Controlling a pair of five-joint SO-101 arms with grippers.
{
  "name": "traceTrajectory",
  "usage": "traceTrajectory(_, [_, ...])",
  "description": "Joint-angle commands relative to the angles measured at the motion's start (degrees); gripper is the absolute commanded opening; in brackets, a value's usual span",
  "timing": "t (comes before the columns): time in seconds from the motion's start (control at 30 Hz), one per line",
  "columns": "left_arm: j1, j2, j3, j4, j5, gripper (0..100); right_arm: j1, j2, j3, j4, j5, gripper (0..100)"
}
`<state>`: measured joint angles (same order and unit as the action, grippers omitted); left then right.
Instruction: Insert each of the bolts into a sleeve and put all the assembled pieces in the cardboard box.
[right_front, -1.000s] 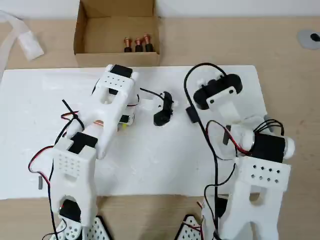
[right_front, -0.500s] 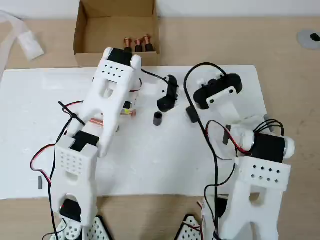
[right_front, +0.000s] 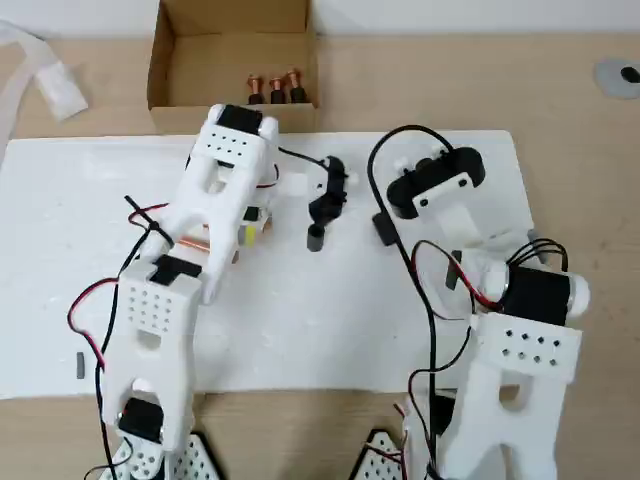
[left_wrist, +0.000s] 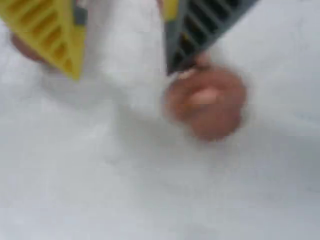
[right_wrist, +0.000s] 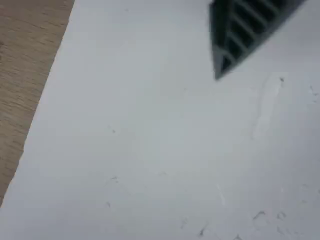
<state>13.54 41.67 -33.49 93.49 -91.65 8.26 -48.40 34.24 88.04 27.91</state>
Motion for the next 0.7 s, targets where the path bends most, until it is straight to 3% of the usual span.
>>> traceTrajectory(0.0, [-0.79,1.63,-2.55,-3.60,1.23,12,1.10,-1.27,0.04,-1.05,0.00,40.1])
traceTrajectory(0.27, [0.53,4.44,-2.55,-6.33,2.37,12,1.10,-1.19,0.13,-1.05,0.00,40.1])
traceTrajectory(0.33, [0.44,4.26,-3.43,-6.15,3.69,8,1.01,-1.19,0.13,-1.05,0.00,40.1])
traceTrajectory(0.43, [0.00,2.59,-10.73,-3.43,9.76,6,0.84,-1.19,0.22,-1.05,0.00,40.1])
traceTrajectory(0.67, [-4.22,1.27,-33.14,-0.35,28.40,16,0.66,-1.10,0.22,-2.73,-1.58,40.1])
